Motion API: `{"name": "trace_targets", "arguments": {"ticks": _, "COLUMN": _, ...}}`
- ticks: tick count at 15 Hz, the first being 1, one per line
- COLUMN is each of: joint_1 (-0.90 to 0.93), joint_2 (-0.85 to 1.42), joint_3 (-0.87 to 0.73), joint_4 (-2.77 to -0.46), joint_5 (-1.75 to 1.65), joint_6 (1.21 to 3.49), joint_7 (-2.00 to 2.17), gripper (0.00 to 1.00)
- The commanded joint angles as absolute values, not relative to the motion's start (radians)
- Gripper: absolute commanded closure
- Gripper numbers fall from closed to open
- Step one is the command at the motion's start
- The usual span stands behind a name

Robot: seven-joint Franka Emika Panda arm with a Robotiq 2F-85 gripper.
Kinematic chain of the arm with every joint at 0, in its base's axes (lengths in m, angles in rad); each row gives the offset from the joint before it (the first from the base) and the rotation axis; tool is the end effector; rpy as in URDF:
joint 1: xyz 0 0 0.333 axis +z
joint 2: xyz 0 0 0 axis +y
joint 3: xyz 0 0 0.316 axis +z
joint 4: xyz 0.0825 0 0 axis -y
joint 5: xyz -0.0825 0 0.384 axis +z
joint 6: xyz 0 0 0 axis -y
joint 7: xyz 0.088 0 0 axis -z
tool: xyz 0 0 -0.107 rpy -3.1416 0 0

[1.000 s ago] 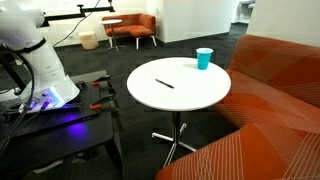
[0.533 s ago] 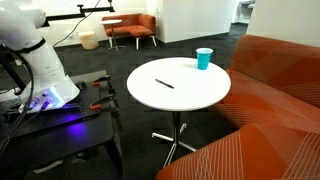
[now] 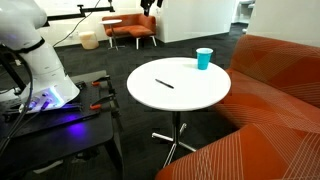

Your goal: Put the pen in the blue cup

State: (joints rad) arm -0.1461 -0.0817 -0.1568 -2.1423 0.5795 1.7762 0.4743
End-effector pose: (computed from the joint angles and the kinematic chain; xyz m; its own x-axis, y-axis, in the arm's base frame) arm 0.4866 -0.1033 0.4320 0.5475 -0.6685 -0.5033 -0.8361 -0.4616 -0.2965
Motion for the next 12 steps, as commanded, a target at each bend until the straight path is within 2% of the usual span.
{"name": "trace_targets", "arguments": {"ticks": 1, "joint_1": -0.155, "joint_2": -0.062, "joint_3": -0.158, "joint_4": -2.14, "joint_5": 0.579, "joint_6": 1.772, "joint_7": 0.472, "gripper": 0.0}}
{"name": "trace_targets", "arguments": {"ticks": 7, "joint_1": -0.159, "joint_2": -0.041, "joint_3": -0.161, "joint_4": -2.136, "joint_5": 0.579, "joint_6": 1.77, "joint_7": 0.472, "gripper": 0.0}}
{"name": "trace_targets", "arguments": {"ticks": 12, "joint_1": -0.148, "joint_2": 0.028, "joint_3": -0.15, "joint_4": -2.138, "joint_5": 0.605, "joint_6": 1.866, "joint_7": 0.489, "gripper": 0.0}}
